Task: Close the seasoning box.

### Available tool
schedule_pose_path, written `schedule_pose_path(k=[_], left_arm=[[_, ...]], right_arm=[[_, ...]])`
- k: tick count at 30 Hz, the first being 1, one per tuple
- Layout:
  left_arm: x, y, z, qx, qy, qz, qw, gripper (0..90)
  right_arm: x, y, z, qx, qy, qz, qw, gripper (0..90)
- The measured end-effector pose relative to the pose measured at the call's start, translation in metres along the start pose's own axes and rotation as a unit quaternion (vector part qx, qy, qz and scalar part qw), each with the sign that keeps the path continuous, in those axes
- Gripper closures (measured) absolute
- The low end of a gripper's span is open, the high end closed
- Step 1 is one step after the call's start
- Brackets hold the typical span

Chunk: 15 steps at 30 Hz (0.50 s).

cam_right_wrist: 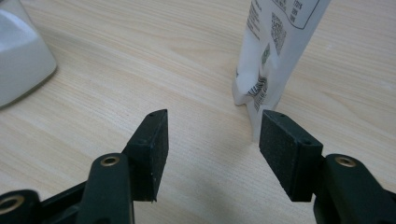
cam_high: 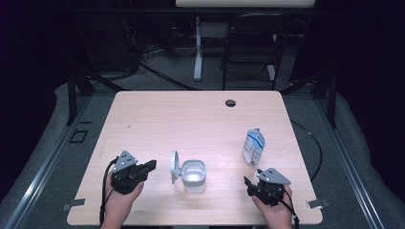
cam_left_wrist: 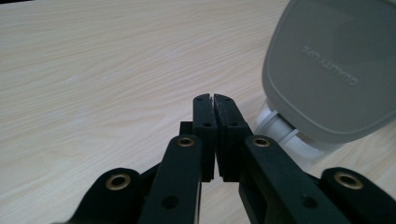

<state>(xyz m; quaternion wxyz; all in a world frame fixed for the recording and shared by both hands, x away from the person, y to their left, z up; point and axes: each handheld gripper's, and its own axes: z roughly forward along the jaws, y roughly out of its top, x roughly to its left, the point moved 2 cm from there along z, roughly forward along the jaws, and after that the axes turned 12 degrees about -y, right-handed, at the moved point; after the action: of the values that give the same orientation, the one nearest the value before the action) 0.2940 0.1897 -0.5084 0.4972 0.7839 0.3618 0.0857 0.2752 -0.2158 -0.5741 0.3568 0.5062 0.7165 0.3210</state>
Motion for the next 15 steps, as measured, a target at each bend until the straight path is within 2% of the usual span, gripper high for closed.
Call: schedule_pose_path(k=[15], left_arm=[[-0.024, 0.012, 0.008, 0.000, -0.039, 0.026, 0.9989, 90.0]], right_arm=[[-0.001, -0.002, 0.002, 0.004, -0.003, 0.006, 1.0000, 42.0]])
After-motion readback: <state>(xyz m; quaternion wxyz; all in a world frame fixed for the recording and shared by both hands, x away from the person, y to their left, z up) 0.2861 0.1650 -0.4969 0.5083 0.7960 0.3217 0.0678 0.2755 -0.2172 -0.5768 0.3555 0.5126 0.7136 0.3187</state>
